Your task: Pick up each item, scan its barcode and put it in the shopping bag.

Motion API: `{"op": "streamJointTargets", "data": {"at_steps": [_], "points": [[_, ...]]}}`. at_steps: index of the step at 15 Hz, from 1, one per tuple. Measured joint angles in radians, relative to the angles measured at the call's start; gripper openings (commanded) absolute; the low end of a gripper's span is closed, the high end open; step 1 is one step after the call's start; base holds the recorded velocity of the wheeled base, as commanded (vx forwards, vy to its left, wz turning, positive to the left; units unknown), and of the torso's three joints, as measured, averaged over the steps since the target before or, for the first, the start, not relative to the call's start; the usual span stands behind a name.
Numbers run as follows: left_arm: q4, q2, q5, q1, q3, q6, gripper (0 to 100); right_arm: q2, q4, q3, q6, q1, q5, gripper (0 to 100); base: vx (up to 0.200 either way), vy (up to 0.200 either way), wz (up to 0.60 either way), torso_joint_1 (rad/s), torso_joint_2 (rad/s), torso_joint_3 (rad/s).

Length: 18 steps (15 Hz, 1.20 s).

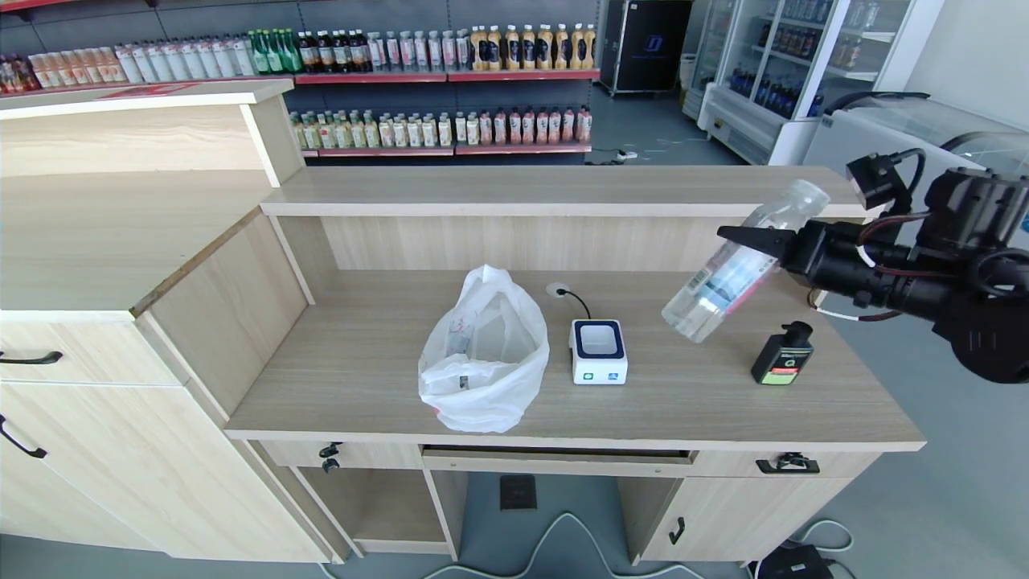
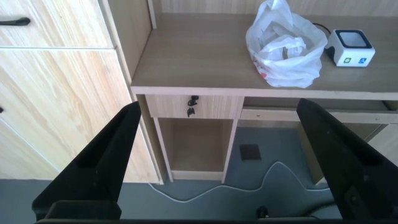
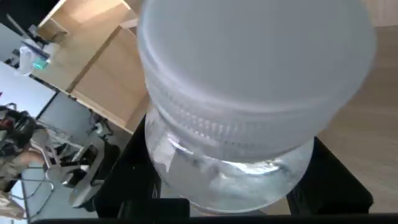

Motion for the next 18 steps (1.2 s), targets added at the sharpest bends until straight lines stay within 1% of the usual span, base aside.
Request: {"op": "streamJointTargets", "data": {"at_steps": [2, 3, 6, 7, 10, 14, 18], "points": [[0.0, 0.0, 0.0, 0.0, 0.0, 0.0, 100, -0.139, 0.02, 0.039, 0.154, 0.007, 0.186, 0, 0.0, 0.0, 0.0, 0.0, 0.0, 0.0], [0.0, 0.0, 0.0, 0.0, 0.0, 0.0, 100, -0.191, 0.022, 0.044, 0.222, 0.02, 0.259, 0, 0.0, 0.0, 0.0, 0.0, 0.0, 0.0], [0.0, 0.0, 0.0, 0.0, 0.0, 0.0, 100, -0.312, 0.023, 0.009, 0.376, 0.077, 0.387, 0, 0.0, 0.0, 0.0, 0.0, 0.0, 0.0], [0.0, 0.0, 0.0, 0.0, 0.0, 0.0, 100, -0.341, 0.019, -0.003, 0.395, 0.093, 0.425, 0, 0.0, 0.0, 0.0, 0.0, 0.0, 0.0], [0.0, 0.0, 0.0, 0.0, 0.0, 0.001, 100, -0.383, -0.053, -0.01, 0.41, 0.137, 0.441, 0, 0.0, 0.0, 0.0, 0.0, 0.0, 0.0], [0.0, 0.0, 0.0, 0.0, 0.0, 0.0, 100, -0.421, -0.115, 0.011, 0.49, 0.201, 0.464, 0, 0.0, 0.0, 0.0, 0.0, 0.0, 0.0], [0.0, 0.0, 0.0, 0.0, 0.0, 0.001, 100, -0.403, -0.316, 0.057, 0.501, 0.277, 0.465, 0, 0.0, 0.0, 0.0, 0.0, 0.0, 0.0]]}}
